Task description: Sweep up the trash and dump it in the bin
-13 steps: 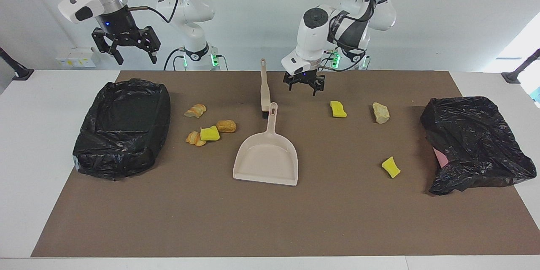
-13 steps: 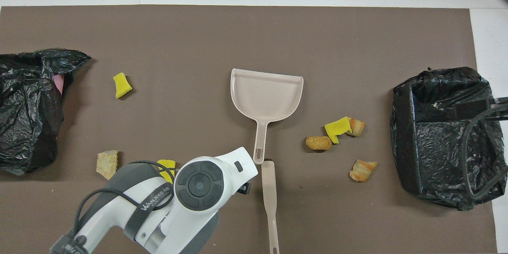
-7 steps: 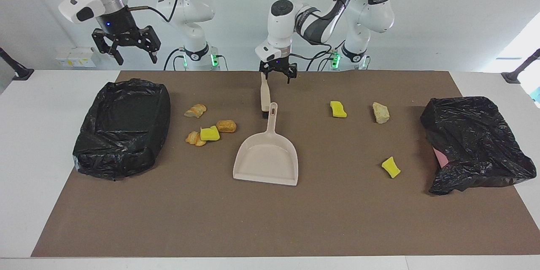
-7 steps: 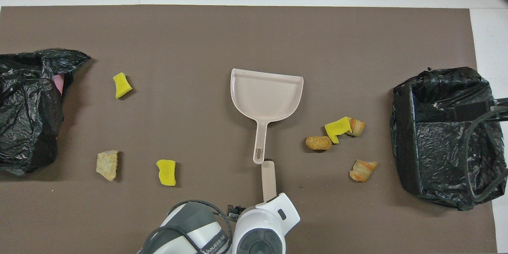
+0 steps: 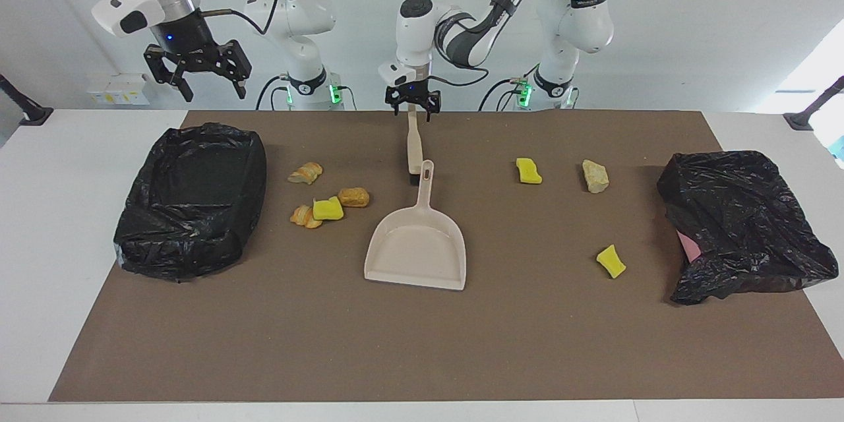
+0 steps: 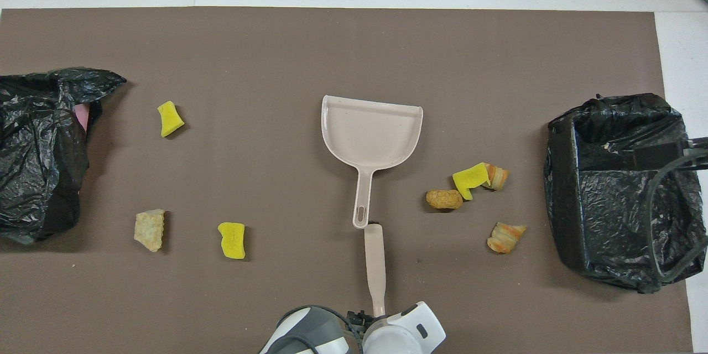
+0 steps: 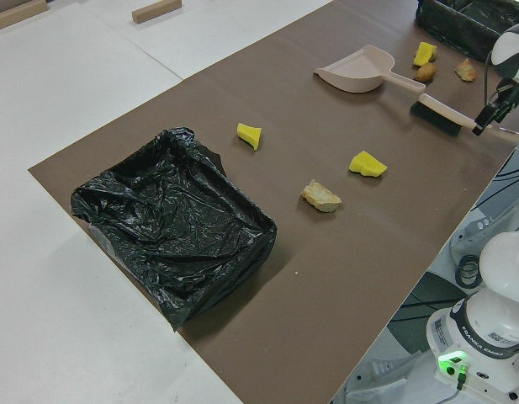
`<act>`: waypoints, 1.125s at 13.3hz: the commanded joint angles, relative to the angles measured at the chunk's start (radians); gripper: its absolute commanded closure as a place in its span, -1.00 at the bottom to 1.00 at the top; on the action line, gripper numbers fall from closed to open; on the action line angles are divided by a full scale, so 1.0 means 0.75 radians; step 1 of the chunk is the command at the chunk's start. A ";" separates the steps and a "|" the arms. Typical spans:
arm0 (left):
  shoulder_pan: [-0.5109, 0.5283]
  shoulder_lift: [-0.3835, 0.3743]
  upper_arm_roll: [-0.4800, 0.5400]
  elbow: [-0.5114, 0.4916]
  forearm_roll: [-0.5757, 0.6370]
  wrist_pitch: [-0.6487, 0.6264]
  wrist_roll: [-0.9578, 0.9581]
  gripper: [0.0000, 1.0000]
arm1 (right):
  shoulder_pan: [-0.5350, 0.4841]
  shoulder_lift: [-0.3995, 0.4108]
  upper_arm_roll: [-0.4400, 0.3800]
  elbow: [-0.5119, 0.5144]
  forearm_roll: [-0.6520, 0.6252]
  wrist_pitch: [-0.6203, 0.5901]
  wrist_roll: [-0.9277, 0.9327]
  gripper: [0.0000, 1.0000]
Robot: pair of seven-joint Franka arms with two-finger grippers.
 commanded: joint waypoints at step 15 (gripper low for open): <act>0.007 -0.077 0.030 0.008 -0.006 -0.123 0.002 -0.30 | -0.006 -0.031 -0.002 -0.036 -0.011 -0.018 -0.041 -1.00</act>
